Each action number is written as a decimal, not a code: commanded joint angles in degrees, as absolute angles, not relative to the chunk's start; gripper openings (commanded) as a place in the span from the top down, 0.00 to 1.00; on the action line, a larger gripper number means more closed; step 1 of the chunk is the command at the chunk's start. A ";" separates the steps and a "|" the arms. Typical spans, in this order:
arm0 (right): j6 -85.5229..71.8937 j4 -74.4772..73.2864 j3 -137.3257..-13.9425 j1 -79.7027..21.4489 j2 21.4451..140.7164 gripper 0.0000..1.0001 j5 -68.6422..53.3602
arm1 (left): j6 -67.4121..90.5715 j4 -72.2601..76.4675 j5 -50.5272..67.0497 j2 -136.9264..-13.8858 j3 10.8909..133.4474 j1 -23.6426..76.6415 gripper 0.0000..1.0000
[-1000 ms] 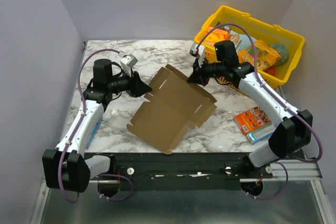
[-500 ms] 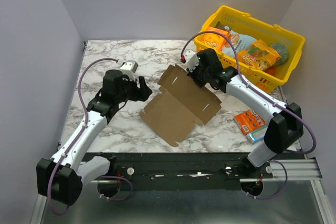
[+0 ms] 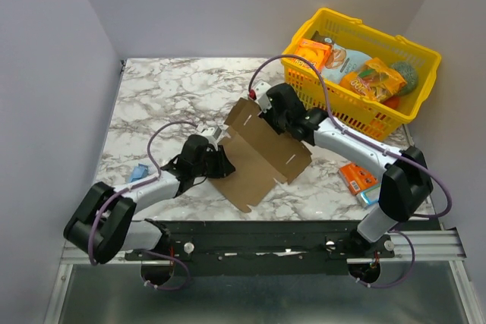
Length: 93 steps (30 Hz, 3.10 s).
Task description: Fold the paper box
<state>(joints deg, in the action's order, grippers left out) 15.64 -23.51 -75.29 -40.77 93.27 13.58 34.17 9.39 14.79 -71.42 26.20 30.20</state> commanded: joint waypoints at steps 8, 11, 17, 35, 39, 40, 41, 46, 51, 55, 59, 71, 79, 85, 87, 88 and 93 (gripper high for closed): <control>12.31 -19.33 -73.92 -49.04 92.99 0.99 17.32 | 37.26 24.78 15.38 -84.98 23.29 33.40 0.75; 10.90 -20.39 -73.74 -51.06 93.34 0.99 15.91 | 37.71 25.66 16.08 -86.83 23.55 33.49 0.75; 8.53 -20.83 -71.81 -53.00 95.62 0.99 15.29 | 37.88 26.89 16.79 -88.07 23.64 33.40 0.75; 11.51 -18.81 -68.91 -53.96 96.15 0.99 17.93 | 32.09 12.78 10.12 -66.28 26.54 30.51 0.31; 11.34 -18.63 -68.73 -53.88 95.63 0.99 16.26 | 31.72 8.79 5.28 -62.58 27.33 24.54 0.25; 11.25 -18.46 -68.64 -53.96 95.54 0.99 16.00 | 32.60 8.96 5.36 -62.67 27.86 20.35 0.23; 11.25 -18.37 -68.29 -53.88 95.36 0.99 15.82 | 33.56 9.31 5.54 -63.10 28.21 18.48 0.23; 11.60 -18.02 -67.59 -53.96 94.75 0.99 14.94 | 36.48 15.55 7.03 -72.30 35.22 11.87 0.21; 12.30 -17.58 -66.62 -53.96 94.57 0.99 15.82 | 38.49 18.88 13.34 -81.20 43.58 11.51 0.21; 12.39 -17.32 -66.18 -53.88 94.57 0.99 17.05 | 41.92 22.75 17.31 -82.88 45.27 11.60 0.24; 12.92 -16.61 -66.09 -53.88 94.92 0.99 17.75 | 47.45 30.04 20.65 -82.00 42.72 12.48 0.24; 12.92 -16.26 -67.06 -53.88 96.85 0.99 18.72 | 57.39 37.27 28.04 -87.71 41.48 16.26 0.25; 13.01 -16.26 -67.41 -53.96 97.12 0.99 18.63 | 59.15 37.70 28.21 -90.09 41.49 17.58 0.39; 12.66 -16.35 -67.67 -53.96 97.12 0.99 17.93 | 61.69 41.66 29.27 -92.37 41.05 17.58 0.60; 12.31 -16.52 -67.50 -53.97 97.03 0.98 17.40 | 62.31 43.41 29.18 -93.16 40.61 17.58 0.62; 11.96 -16.44 -67.41 -54.05 96.86 0.97 17.32 | 63.01 43.94 29.35 -93.51 40.61 17.58 0.64; 10.55 -16.61 -66.88 -53.96 96.24 0.87 16.26 | 63.72 45.70 29.79 -94.83 40.25 17.58 0.74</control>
